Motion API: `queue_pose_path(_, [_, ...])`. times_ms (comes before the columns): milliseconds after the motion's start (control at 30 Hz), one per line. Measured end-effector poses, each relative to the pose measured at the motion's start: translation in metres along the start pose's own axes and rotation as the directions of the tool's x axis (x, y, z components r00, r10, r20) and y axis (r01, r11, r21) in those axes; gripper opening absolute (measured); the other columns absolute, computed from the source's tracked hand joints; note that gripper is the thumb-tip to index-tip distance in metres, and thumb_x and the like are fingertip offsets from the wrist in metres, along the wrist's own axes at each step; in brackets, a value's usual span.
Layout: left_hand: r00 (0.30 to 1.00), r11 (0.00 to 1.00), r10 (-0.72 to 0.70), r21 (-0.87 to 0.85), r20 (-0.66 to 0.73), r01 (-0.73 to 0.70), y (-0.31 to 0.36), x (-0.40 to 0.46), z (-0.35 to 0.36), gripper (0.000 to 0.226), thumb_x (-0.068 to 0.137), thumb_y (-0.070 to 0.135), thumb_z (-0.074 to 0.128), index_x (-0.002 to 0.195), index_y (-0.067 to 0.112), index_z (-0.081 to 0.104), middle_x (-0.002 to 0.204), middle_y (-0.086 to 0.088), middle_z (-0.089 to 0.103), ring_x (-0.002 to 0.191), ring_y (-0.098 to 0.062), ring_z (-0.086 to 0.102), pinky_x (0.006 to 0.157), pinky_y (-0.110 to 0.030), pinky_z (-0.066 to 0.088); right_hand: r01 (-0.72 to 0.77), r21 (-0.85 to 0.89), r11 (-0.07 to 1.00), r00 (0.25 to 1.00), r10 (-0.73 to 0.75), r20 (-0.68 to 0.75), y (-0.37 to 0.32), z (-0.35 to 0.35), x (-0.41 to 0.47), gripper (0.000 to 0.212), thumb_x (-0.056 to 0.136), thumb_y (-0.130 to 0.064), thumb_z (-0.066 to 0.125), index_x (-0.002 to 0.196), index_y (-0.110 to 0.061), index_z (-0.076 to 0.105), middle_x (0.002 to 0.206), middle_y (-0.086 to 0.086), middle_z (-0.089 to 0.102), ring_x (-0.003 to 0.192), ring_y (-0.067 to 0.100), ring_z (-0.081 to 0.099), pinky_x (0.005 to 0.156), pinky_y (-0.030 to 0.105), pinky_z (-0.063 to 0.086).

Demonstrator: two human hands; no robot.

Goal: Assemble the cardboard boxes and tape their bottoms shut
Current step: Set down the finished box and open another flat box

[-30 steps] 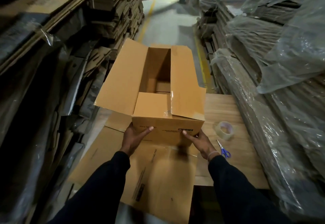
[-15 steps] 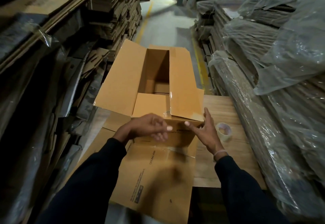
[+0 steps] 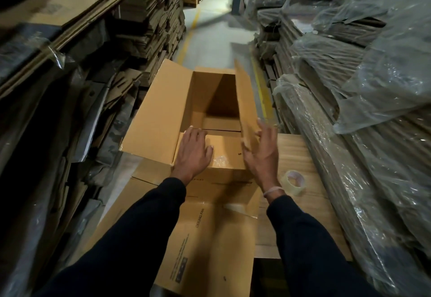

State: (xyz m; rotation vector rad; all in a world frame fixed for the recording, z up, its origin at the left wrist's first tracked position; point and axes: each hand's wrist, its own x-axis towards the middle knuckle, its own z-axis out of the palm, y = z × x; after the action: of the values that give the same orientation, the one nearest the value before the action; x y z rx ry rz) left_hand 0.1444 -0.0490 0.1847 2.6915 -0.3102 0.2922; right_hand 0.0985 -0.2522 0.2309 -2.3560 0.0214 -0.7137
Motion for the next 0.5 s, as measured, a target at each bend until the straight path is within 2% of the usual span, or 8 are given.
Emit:
queue_pose_path(67, [1.000,1.000,-0.018,0.010,0.009,0.018,-0.002,0.001,0.000,0.057,0.106,0.044,0.048,0.154,0.014,0.039,0.162,-0.011,0.038,0.159,-0.030,0.018,0.130,-0.044,0.011,-0.037,-0.004,0.999,0.990,0.036,-0.136,0.004,-0.018,0.011,0.063,0.095,-0.016,0.073,0.152,-0.018,0.043,0.145,0.003,0.045,0.116,0.007,0.054,0.082,0.018,0.054])
queue_pose_path(100, [1.000,1.000,-0.021,0.010,0.017,0.021,-0.003,0.001,0.001,0.058,0.106,0.045,0.047,0.155,0.013,0.039,0.163,-0.012,0.037,0.159,-0.031,0.017,0.130,-0.045,0.010,-0.068,-0.026,0.997,0.977,0.061,-0.203,0.009,-0.027,0.015,0.061,0.096,-0.015,0.071,0.150,-0.018,0.044,0.142,0.004,0.047,0.113,0.008,0.053,0.083,0.021,0.055])
queue_pose_path(167, [0.999,0.999,-0.021,0.026,0.028,0.021,-0.002,0.002,0.002,0.059,0.106,0.046,0.045,0.155,0.013,0.038,0.164,-0.014,0.036,0.158,-0.032,0.017,0.131,-0.046,0.010,-0.130,-0.090,0.987,0.948,0.097,-0.302,0.025,-0.043,0.022,0.062,0.093,-0.014,0.072,0.148,-0.017,0.044,0.140,0.007,0.049,0.115,0.016,0.053,0.094,0.039,0.057])
queue_pose_path(267, [0.999,0.998,-0.024,0.056,0.034,0.022,0.000,0.002,0.003,0.061,0.105,0.047,0.043,0.155,0.012,0.038,0.164,-0.016,0.035,0.158,-0.033,0.017,0.131,-0.047,0.011,-0.237,-0.331,0.913,0.936,0.124,-0.329,0.055,-0.055,0.020,0.069,0.085,-0.013,0.076,0.147,-0.017,0.043,0.143,0.011,0.049,0.131,0.032,0.048,0.110,0.055,0.042])
queue_pose_path(333, [0.999,0.998,-0.031,0.063,0.036,0.029,0.002,0.001,0.002,0.062,0.105,0.047,0.043,0.156,0.012,0.037,0.165,-0.016,0.033,0.159,-0.033,0.017,0.130,-0.047,0.010,-0.262,-0.486,0.834,0.954,0.147,-0.262,0.074,-0.051,0.017,0.067,0.084,-0.013,0.076,0.144,-0.018,0.047,0.142,0.012,0.052,0.137,0.035,0.045,0.115,0.057,0.034])
queue_pose_path(400, [0.998,0.998,-0.039,0.057,0.046,0.036,0.004,0.001,0.002,0.064,0.106,0.048,0.042,0.158,0.012,0.035,0.167,-0.016,0.030,0.159,-0.033,0.015,0.131,-0.048,0.009,-0.145,-0.636,0.758,0.989,0.124,-0.078,0.091,-0.039,0.017,0.050,0.085,-0.011,0.072,0.133,-0.019,0.059,0.135,0.010,0.061,0.138,0.034,0.048,0.122,0.059,0.024])
queue_pose_path(467, [0.998,0.998,-0.041,0.053,0.053,0.039,0.006,0.001,0.001,0.065,0.106,0.048,0.041,0.159,0.012,0.033,0.168,-0.016,0.029,0.160,-0.033,0.013,0.132,-0.048,0.009,-0.030,-0.611,0.791,0.979,0.146,0.141,0.099,-0.022,0.025,0.030,0.095,-0.017,0.059,0.124,-0.018,0.066,0.132,0.009,0.064,0.133,0.032,0.053,0.122,0.055,0.027])
queue_pose_path(500, [0.997,0.998,-0.043,0.054,0.057,0.040,0.007,0.001,0.001,0.065,0.106,0.048,0.041,0.159,0.013,0.032,0.169,-0.016,0.028,0.160,-0.033,0.012,0.132,-0.048,0.009,-0.044,-0.541,0.840,0.959,0.188,0.213,0.096,-0.013,0.031,0.029,0.101,-0.022,0.052,0.126,-0.017,0.066,0.136,0.010,0.062,0.133,0.033,0.053,0.119,0.054,0.032])
